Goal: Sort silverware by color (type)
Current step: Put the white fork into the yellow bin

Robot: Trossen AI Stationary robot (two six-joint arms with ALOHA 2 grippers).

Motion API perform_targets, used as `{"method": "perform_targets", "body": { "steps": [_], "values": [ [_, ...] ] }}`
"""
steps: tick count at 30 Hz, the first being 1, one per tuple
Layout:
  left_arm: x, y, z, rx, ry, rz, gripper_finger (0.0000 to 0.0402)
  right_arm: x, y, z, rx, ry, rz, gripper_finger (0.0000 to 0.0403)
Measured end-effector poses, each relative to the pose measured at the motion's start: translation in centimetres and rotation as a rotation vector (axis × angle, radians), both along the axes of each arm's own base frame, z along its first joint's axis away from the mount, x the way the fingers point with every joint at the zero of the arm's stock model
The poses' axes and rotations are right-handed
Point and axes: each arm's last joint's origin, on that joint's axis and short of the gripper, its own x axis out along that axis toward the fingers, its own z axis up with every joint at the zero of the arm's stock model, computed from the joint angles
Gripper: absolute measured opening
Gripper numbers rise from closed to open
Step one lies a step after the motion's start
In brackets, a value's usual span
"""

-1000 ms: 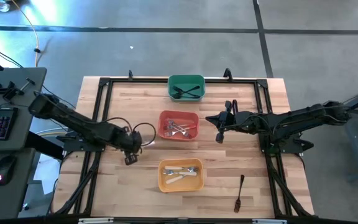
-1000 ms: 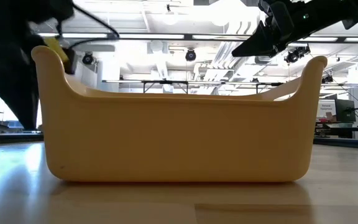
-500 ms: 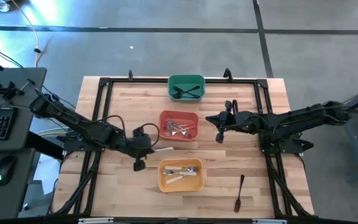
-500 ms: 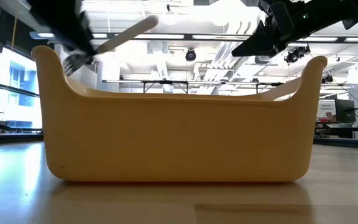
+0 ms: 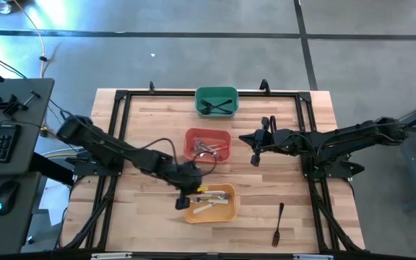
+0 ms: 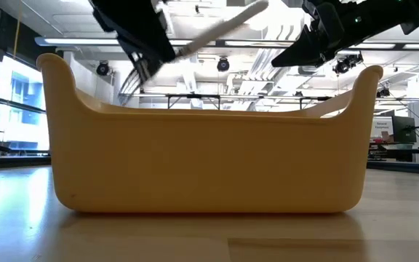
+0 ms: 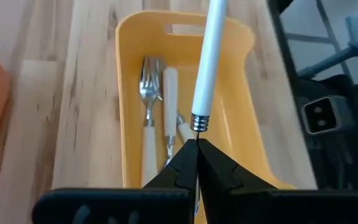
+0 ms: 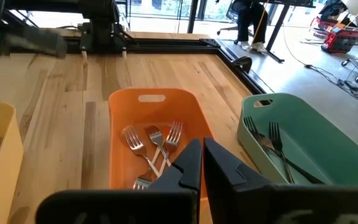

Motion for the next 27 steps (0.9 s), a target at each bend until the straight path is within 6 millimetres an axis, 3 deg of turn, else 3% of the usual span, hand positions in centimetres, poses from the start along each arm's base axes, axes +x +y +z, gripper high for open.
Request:
{"method": "perform_targets", "body": {
  "steps": [7,14,20,27],
  "values": [
    [2.6,-0.4,-2.9,-0.052,0.051,-0.052,0.0000,0.0,0.0,0.0,0.013,-0.001,-0.005,0.0000],
    [3.5,0.6,-5.5,-0.055,0.131,-0.025,0.0000,0.0,0.0,-0.1,0.006,0.006,-0.002,0.0000],
    [3.8,1.5,-5.8,-0.054,0.144,0.004,0.0003,0.0,0.0,-0.1,0.006,0.006,-0.002,0.0000],
    [3.7,1.5,-5.9,-0.018,0.147,-0.037,0.0040,0.0,0.0,-0.1,-0.002,0.013,0.000,0.0000]
  ]
}}
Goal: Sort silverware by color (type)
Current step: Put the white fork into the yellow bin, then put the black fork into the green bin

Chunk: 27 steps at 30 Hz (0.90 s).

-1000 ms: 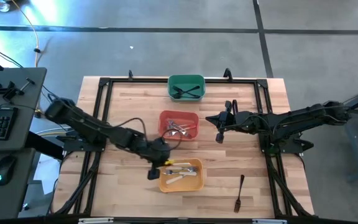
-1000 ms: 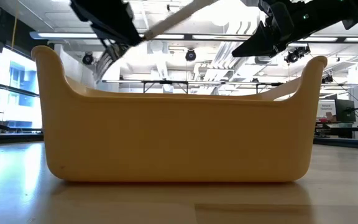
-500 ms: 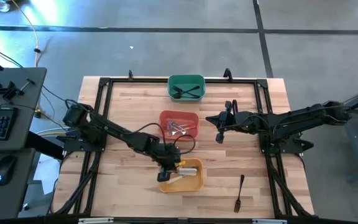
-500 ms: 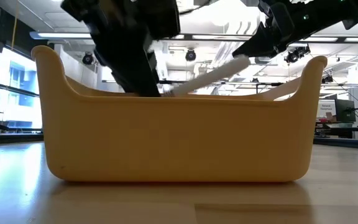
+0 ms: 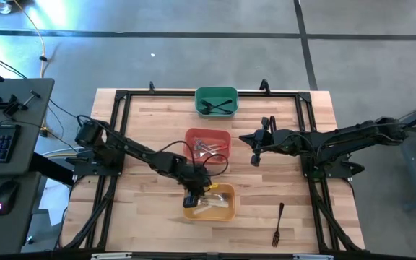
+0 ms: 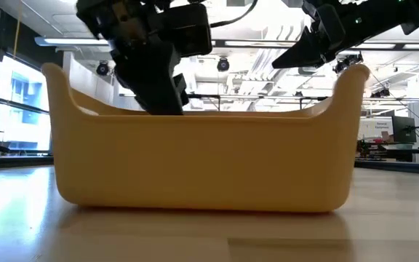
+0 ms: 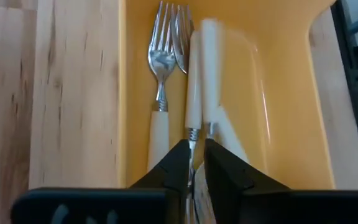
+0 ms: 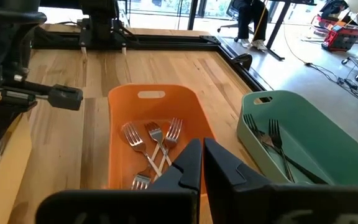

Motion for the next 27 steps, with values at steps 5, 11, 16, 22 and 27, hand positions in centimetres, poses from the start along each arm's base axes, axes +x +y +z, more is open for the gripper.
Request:
{"method": "perform_targets", "body": {
  "steps": [5,11,16,22,27],
  "values": [
    [-0.8,0.1,0.7,0.051,0.015,-0.057,0.0052,0.0,0.0,0.0,0.015,-0.001,-0.005,0.0000],
    [-2.2,0.3,3.1,0.110,-0.105,-0.155,0.0029,-0.1,0.0,-0.2,0.014,0.011,-0.005,0.0000],
    [-4.0,1.2,2.6,0.103,-0.339,-0.156,0.0010,-0.1,0.0,-0.4,0.019,0.034,-0.008,0.0000],
    [-7.6,2.9,1.1,0.053,-0.544,-0.087,0.0005,0.3,0.3,-0.3,0.093,-0.018,-0.008,0.0000],
    [-10.1,3.8,0.6,0.061,-0.707,-0.033,0.0005,0.1,1.1,-1.1,0.156,0.038,-0.009,0.0000]
  ]
}}
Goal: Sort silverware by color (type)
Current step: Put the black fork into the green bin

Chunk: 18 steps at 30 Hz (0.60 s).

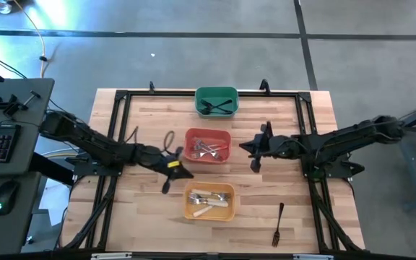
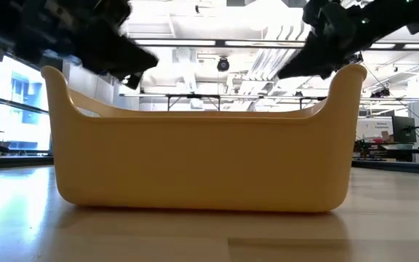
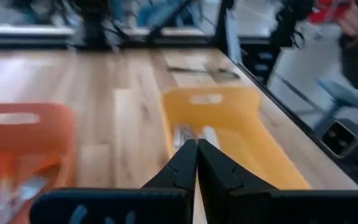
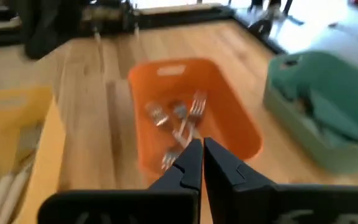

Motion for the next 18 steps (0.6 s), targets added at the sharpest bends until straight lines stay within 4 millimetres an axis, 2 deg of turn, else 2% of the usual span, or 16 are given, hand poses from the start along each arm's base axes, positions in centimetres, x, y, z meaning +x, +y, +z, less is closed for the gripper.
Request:
{"method": "perform_targets", "body": {
  "steps": [6,11,18],
  "values": [
    [-2.8,0.9,-0.5,0.020,-0.066,0.079,0.0005,-0.4,1.4,0.7,0.125,0.176,-0.032,0.0000],
    [-3.9,1.2,-0.3,0.023,-0.104,0.109,0.0005,-1.1,3.0,1.8,0.143,0.302,-0.072,0.0000],
    [-5.5,1.6,-0.5,0.026,-0.128,0.137,0.0005,-1.5,5.1,2.6,0.194,0.357,-0.051,0.0000]
  ]
}}
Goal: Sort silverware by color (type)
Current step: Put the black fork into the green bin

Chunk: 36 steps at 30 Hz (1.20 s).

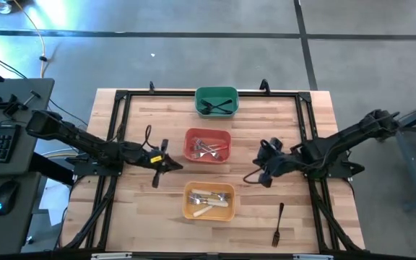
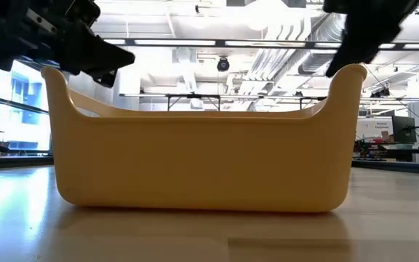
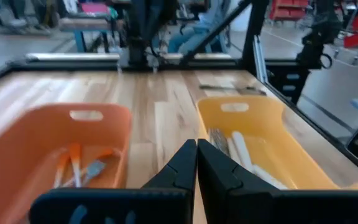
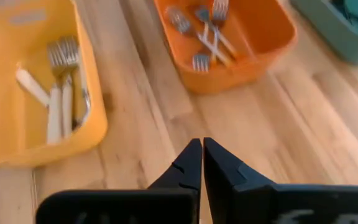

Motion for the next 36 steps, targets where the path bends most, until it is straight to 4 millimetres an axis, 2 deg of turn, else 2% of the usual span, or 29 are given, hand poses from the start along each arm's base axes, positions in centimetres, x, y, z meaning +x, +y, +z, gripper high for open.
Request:
{"method": "perform_targets", "body": {
  "steps": [12,22,30,36],
  "values": [
    [-2.4,0.6,-0.3,-0.003,-0.062,0.047,0.0005,-1.7,2.5,-0.6,0.131,0.121,-0.018,0.0000],
    [-2.6,0.7,-0.6,-0.041,-0.032,0.054,0.0005,-1.8,2.7,-0.6,0.146,0.136,0.000,0.0000],
    [-2.6,0.7,-0.7,0.053,-0.035,0.041,0.0005,-2.0,3.1,-0.7,0.313,0.188,-0.045,0.0000],
    [-3.0,1.3,-0.6,0.074,-0.017,0.066,0.0005,-2.3,3.6,-1.1,0.355,0.233,-0.061,0.0000]
  ]
}}
